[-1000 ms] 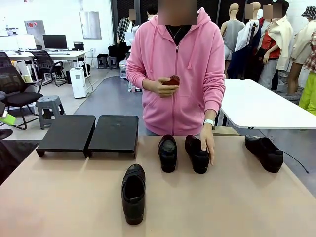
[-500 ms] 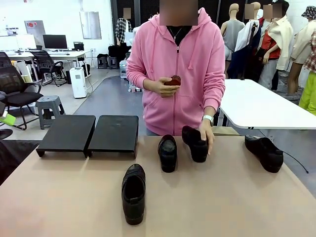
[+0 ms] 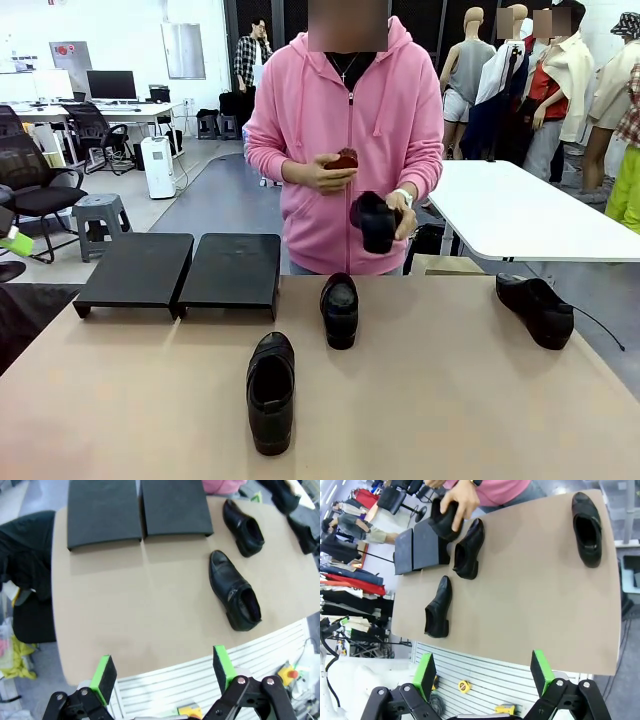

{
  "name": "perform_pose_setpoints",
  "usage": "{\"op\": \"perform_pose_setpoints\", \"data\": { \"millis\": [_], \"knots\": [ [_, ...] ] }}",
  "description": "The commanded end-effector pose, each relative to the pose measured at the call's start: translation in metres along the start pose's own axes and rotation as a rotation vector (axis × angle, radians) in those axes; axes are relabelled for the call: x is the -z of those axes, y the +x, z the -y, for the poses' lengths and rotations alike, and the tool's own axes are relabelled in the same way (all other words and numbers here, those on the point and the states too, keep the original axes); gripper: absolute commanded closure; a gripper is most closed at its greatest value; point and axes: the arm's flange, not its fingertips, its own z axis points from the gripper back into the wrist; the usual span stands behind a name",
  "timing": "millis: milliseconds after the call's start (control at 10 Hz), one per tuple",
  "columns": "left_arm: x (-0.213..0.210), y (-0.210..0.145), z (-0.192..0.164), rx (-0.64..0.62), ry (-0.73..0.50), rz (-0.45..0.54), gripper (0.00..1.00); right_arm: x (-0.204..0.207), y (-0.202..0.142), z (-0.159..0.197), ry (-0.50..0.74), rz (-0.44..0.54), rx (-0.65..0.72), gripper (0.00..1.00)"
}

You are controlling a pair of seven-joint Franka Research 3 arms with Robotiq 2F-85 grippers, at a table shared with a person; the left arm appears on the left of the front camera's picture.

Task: Organize the shoes by placing them on the stand.
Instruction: Place the Shoe from the middle of the table onto the Shoes Stand.

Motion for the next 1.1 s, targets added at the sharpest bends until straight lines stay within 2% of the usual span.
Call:
{"op": "perform_pose_setpoints", "data": {
  "millis": [0, 200, 300, 400, 500, 600, 700, 900, 1000],
  "knots": [
    [0.034, 0.057, 0.058, -0.013, -0.087, -0.218, 0.00, -0.001, 0.000, -0.001, 0.012, 0.003, -0.012, 0.00],
    [0.107, 0.102, 0.150, -0.061, -0.143, -0.416, 0.00, -0.001, 0.000, -0.001, 0.012, 0.003, -0.012, 0.00],
    [0.137, 0.112, 0.195, -0.114, -0.155, -0.475, 0.00, -0.001, 0.000, -0.001, 0.012, 0.003, -0.012, 0.00],
    [0.168, 0.114, 0.235, -0.140, -0.133, -0.566, 0.00, -0.001, 0.000, -0.001, 0.012, 0.003, -0.012, 0.00],
    [0.198, 0.107, 0.266, -0.125, -0.055, -0.605, 0.00, -0.001, 0.000, -0.001, 0.012, 0.003, -0.012, 0.00],
    [0.198, 0.110, 0.267, -0.065, -0.038, -0.635, 0.00, -0.001, 0.000, -0.001, 0.012, 0.003, -0.012, 0.00],
    [0.195, 0.087, 0.255, -0.112, -0.146, -0.564, 0.00, -0.001, 0.000, -0.001, 0.012, 0.003, -0.012, 0.00],
    [0.195, 0.087, 0.255, -0.112, -0.146, -0.564, 0.00, -0.001, 0.000, -0.001, 0.012, 0.003, -0.012, 0.00],
    [0.214, 0.097, 0.273, -0.113, -0.111, -0.602, 0.00, -0.001, 0.000, -0.001, 0.012, 0.003, -0.012, 0.00]
  ]
}}
